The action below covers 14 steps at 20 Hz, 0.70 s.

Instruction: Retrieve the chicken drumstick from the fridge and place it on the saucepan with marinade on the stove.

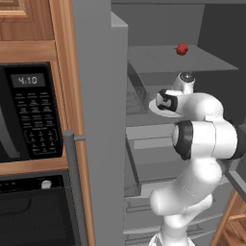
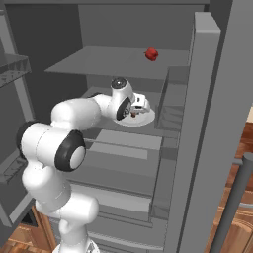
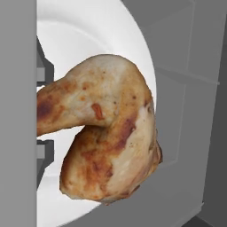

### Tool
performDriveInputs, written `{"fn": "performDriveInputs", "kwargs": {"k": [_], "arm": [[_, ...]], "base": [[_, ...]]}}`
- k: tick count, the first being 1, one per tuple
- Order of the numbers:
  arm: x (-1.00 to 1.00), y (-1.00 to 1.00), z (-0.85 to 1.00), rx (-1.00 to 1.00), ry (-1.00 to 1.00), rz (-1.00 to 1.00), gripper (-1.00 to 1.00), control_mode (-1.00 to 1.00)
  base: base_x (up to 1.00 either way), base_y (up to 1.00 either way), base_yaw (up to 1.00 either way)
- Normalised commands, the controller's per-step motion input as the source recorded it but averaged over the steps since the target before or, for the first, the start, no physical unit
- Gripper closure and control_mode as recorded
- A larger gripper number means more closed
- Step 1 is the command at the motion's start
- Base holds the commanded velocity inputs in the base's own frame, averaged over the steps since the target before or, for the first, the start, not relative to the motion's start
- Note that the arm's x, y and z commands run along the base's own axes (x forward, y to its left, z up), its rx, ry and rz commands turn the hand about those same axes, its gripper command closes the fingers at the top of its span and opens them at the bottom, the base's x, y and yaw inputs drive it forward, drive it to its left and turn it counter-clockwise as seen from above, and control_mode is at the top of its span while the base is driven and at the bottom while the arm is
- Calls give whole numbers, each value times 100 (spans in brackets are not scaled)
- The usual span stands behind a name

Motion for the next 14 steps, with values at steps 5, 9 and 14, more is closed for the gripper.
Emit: {"fn": "performDriveInputs", "kwargs": {"k": [5,9,14], "arm": [[-97,1,56,0,1,-3,100,-100],[-100,21,29,0,0,0,100,-100],[-100,42,2,0,0,0,100,-100]], "base": [[0,0,0],[0,0,0],[0,0,0]]}}
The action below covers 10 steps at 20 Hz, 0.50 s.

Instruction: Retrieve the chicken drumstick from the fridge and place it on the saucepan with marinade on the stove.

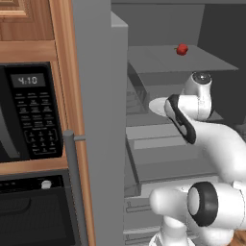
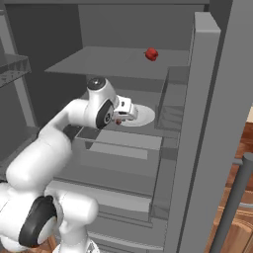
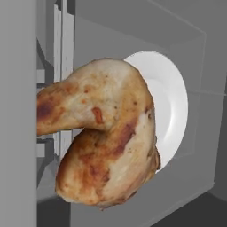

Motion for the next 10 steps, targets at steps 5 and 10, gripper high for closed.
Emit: {"fn": "performDriveInputs", "kwargs": {"k": [5,10], "arm": [[-100,45,17,0,0,0,100,-100],[-100,26,67,0,-18,0,100,-100]], "base": [[0,0,0],[0,0,0]]}}
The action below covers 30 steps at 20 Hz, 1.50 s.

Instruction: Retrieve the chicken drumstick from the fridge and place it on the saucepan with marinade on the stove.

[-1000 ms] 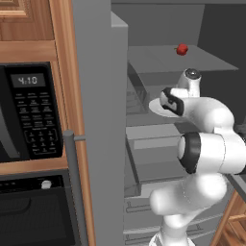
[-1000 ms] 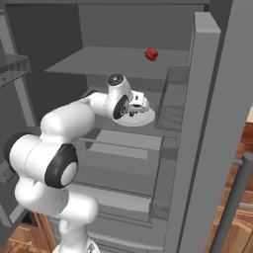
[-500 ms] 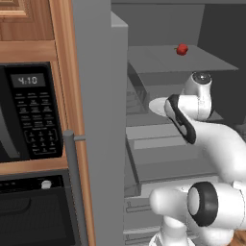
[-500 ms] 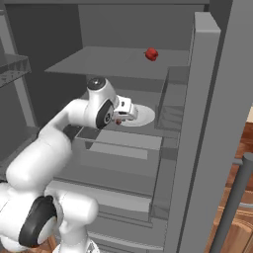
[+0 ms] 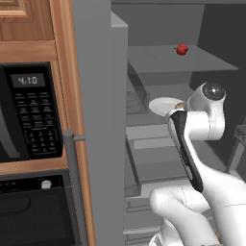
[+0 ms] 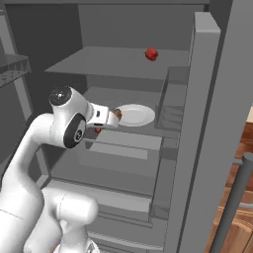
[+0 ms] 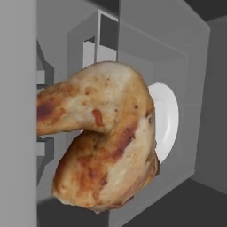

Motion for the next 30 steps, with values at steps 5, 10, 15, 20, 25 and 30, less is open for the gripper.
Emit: {"fn": "performDriveInputs", "kwargs": {"k": [5,10,15,20,25,30], "arm": [[-100,2,77,0,-49,0,100,-100],[-45,0,22,0,-34,0,100,-100],[0,0,0,0,0,0,100,-100],[-25,0,0,0,-7,6,100,-100],[0,0,0,0,0,0,100,100],[0,0,0,0,0,0,100,100]], "base": [[0,0,0],[0,0,0],[0,0,0],[0,0,0],[-100,-7,45],[-100,-6,51]]}}
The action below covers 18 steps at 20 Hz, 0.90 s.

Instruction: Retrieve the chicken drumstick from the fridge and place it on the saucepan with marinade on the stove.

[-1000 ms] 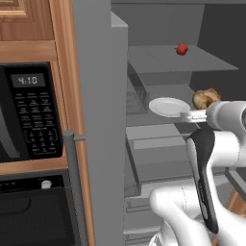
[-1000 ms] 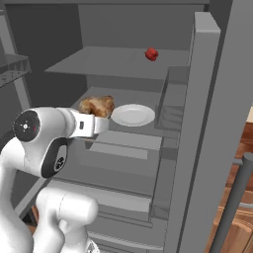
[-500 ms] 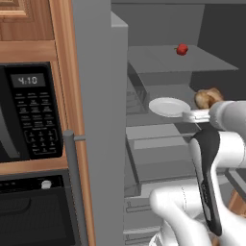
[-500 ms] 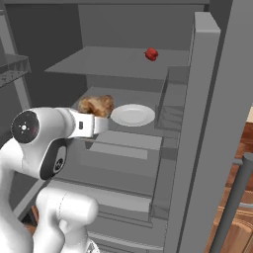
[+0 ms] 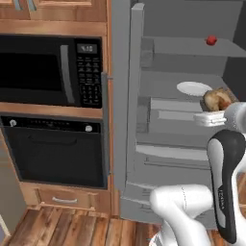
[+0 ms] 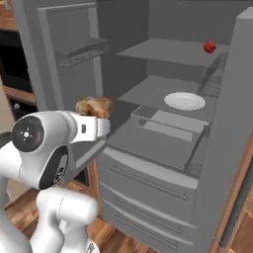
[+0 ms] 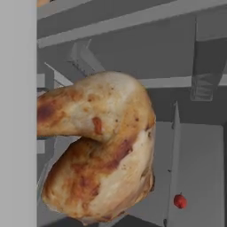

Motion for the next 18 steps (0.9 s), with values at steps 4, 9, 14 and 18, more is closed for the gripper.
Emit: {"fn": "performDriveInputs", "kwargs": {"k": [4,9,14,18], "arm": [[0,0,0,0,0,0,100,100],[0,0,0,0,0,0,100,100],[0,0,0,0,0,0,100,100],[0,0,0,0,0,0,100,100]], "base": [[-97,-8,58],[-58,-6,73],[-24,0,86],[-10,0,90]]}}
